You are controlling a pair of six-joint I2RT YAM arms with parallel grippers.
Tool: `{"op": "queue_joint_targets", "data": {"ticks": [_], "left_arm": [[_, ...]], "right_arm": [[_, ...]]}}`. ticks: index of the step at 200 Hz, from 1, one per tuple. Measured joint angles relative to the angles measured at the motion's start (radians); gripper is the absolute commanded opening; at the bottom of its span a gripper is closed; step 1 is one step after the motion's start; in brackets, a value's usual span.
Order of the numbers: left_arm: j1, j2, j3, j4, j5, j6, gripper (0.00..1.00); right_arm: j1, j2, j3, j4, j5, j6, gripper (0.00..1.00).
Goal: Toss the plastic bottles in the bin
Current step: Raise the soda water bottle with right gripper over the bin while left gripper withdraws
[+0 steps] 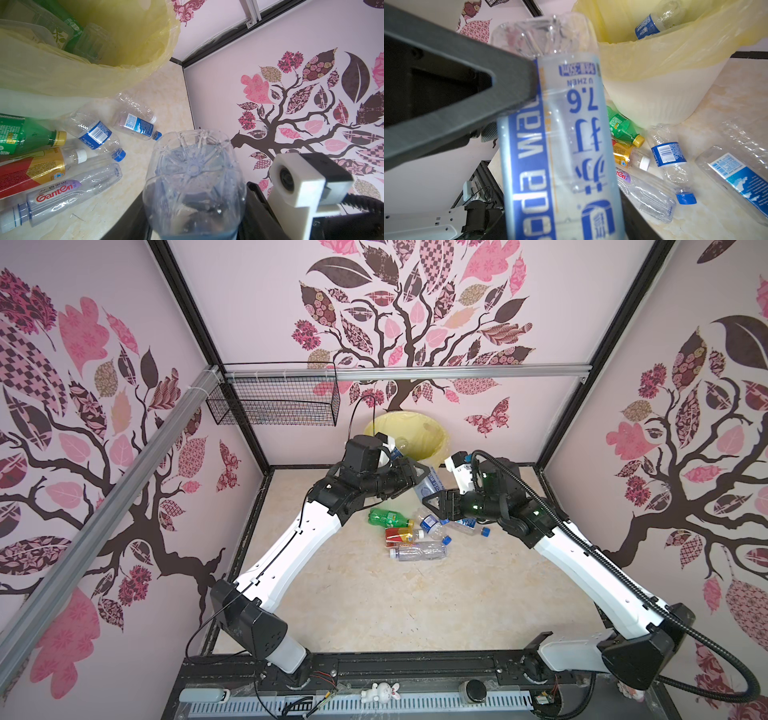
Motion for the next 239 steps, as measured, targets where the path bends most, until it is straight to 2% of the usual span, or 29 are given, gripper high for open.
{"op": "queue_joint_targets", "data": {"ticks": [36, 55, 85, 152, 176, 214, 239], "left_arm": [[0.03, 0.013, 0.079, -0.036, 0.01, -0.018, 0.97], [0.051, 0.025, 0.156, -0.062, 0.001, -0.021, 0.97], [0.065, 0.019, 0.266, -0.099, -0.027, -0.011, 0.97], [0.021, -0.063, 0.277, -0.151, -0.077, 0.024, 0.97], [0.015, -0.087, 0.277, -0.181, -0.079, 0.044, 0.97], [0.016, -0.098, 0.277, -0.219, -0.079, 0.066, 0.97], [0.022, -0.099, 0.275, -0.245, -0.076, 0.074, 0.97]], "right_arm": [[-0.005, 0.002, 0.017, -0.016, 0.043, -0.001, 0.51], [-0.006, 0.017, 0.099, -0.061, 0.088, -0.008, 0.51], [-0.009, 0.091, 0.34, -0.113, 0.172, -0.029, 0.51], [-0.023, 0.256, 0.793, -0.146, 0.409, -0.115, 0.53], [-0.026, 0.266, 0.869, -0.091, 0.479, -0.157, 0.53], [-0.027, 0.286, 0.896, 0.027, 0.532, -0.199, 0.54], [-0.027, 0.4, 0.937, 0.059, 0.523, -0.178, 0.62]]}}
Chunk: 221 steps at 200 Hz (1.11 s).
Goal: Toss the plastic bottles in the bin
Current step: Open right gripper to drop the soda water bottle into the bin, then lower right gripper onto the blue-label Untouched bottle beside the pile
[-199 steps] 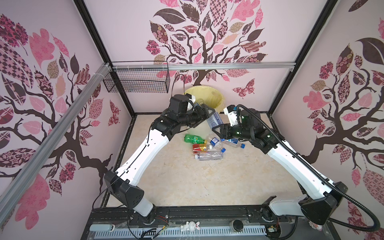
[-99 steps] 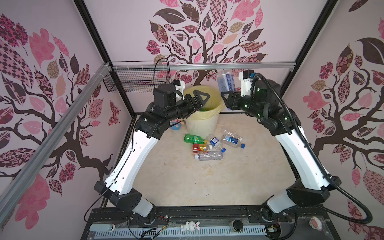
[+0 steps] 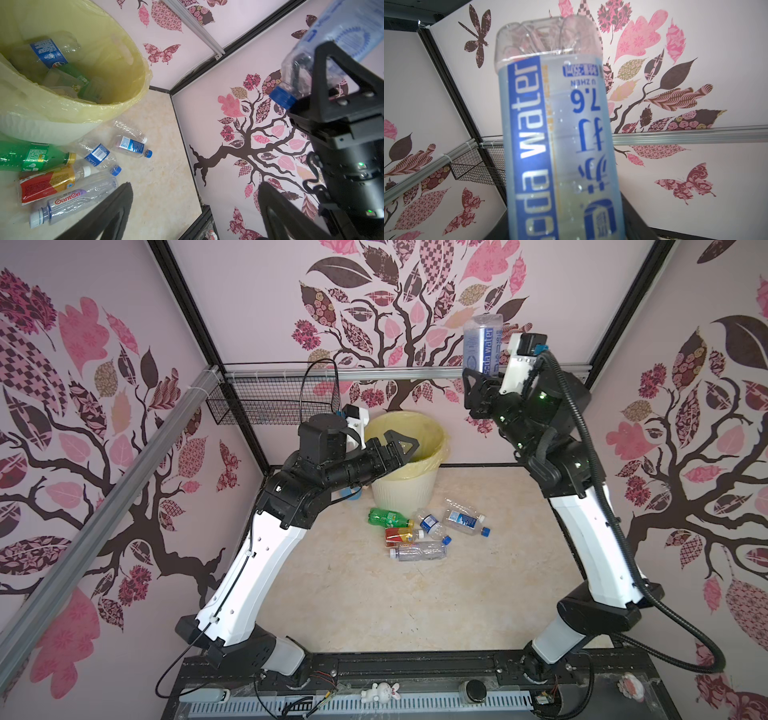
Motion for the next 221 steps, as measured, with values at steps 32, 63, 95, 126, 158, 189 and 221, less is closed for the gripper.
{"op": "queue_joint_targets", "data": {"ticks": [32, 63, 95, 126, 158, 189, 221], "left_arm": [[0.045, -0.036, -0.071, -0.011, 0.003, 0.001, 0.97], [0.087, -0.058, -0.127, -0.038, 0.004, 0.003, 0.97], [0.087, -0.059, -0.139, -0.051, 0.008, 0.017, 0.97], [0.087, -0.059, -0.158, -0.052, 0.009, 0.022, 0.97], [0.087, -0.058, -0.164, -0.052, 0.009, 0.019, 0.97], [0.085, -0.04, -0.175, -0.03, 0.009, 0.015, 0.97], [0.039, 0.005, -0.215, 0.004, 0.004, 0.018, 0.97]], "right_arm": [[-0.007, 0.298, 0.178, -0.103, -0.01, 0.053, 0.87], [-0.027, 0.411, 0.215, -0.189, -0.037, 0.068, 1.0], [-0.043, 0.379, 0.198, -0.15, -0.042, 0.076, 1.0], [-0.043, 0.34, 0.198, -0.15, -0.042, 0.074, 1.0], [-0.043, 0.291, 0.171, -0.179, -0.032, 0.063, 1.0], [-0.046, 0.193, 0.03, -0.217, -0.003, 0.052, 1.0], [-0.059, 0.05, -0.221, -0.224, 0.033, 0.064, 1.0]]}}
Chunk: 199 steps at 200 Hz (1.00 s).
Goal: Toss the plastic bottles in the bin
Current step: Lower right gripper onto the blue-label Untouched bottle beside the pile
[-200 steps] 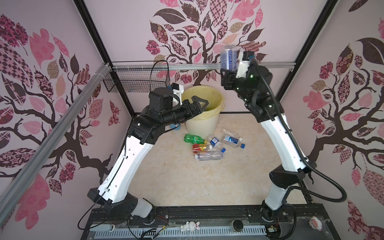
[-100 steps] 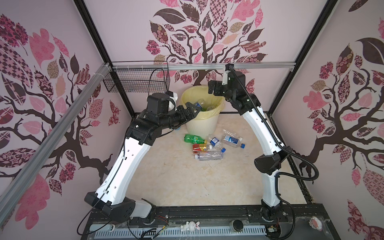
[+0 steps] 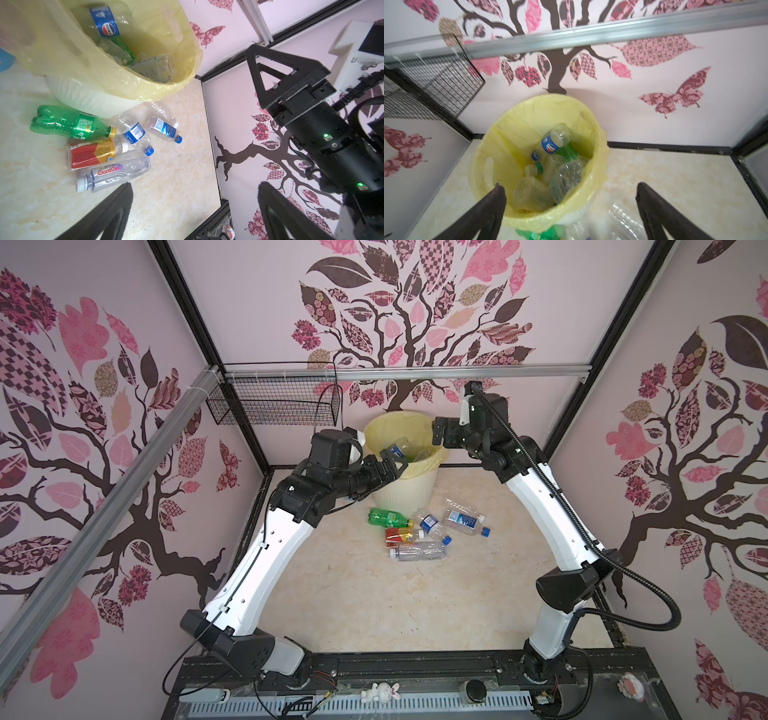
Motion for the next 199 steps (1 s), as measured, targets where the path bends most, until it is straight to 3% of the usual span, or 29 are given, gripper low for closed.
{"op": "queue_joint_targets", "data": {"ticks": [54, 99, 199], "left_arm": [[-0.098, 0.053, -0.15, 0.067, 0.024, 0.07, 0.97], [-0.146, 0.057, -0.304, 0.117, 0.054, 0.205, 0.97], [-0.203, 0.056, -0.441, 0.138, 0.085, 0.403, 0.97]], "right_arm": [[-0.134, -0.246, -0.51, 0.035, -0.053, 0.095, 1.0], [-0.204, -0.265, -0.754, 0.068, -0.117, 0.123, 1.0], [-0.209, -0.027, -0.826, 0.186, -0.181, 0.045, 1.0]]}}
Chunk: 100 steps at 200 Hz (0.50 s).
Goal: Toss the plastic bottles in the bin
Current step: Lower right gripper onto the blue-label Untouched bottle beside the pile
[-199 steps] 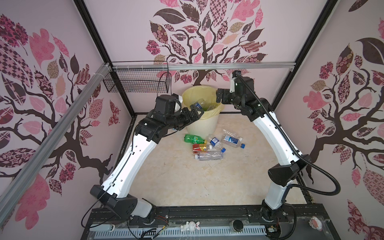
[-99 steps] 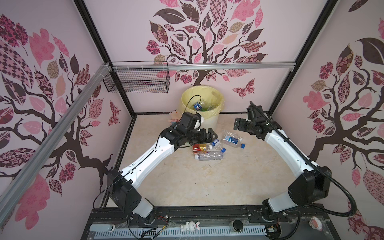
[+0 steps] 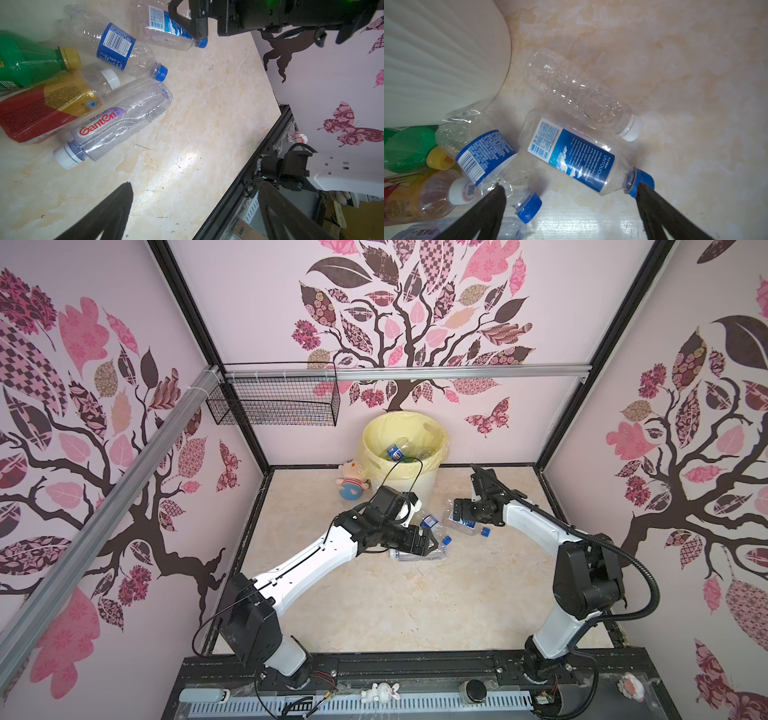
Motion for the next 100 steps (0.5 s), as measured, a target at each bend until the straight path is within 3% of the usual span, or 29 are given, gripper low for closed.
{"op": "queue_joint_targets", "data": {"ticks": [100], "left_arm": [[0.0, 0.071, 0.019, -0.016, -0.035, 0.04, 0.97]], "right_arm": [[-0.024, 0.171, 0.089, 0.031, -0.052, -0.088, 1.0]]}}
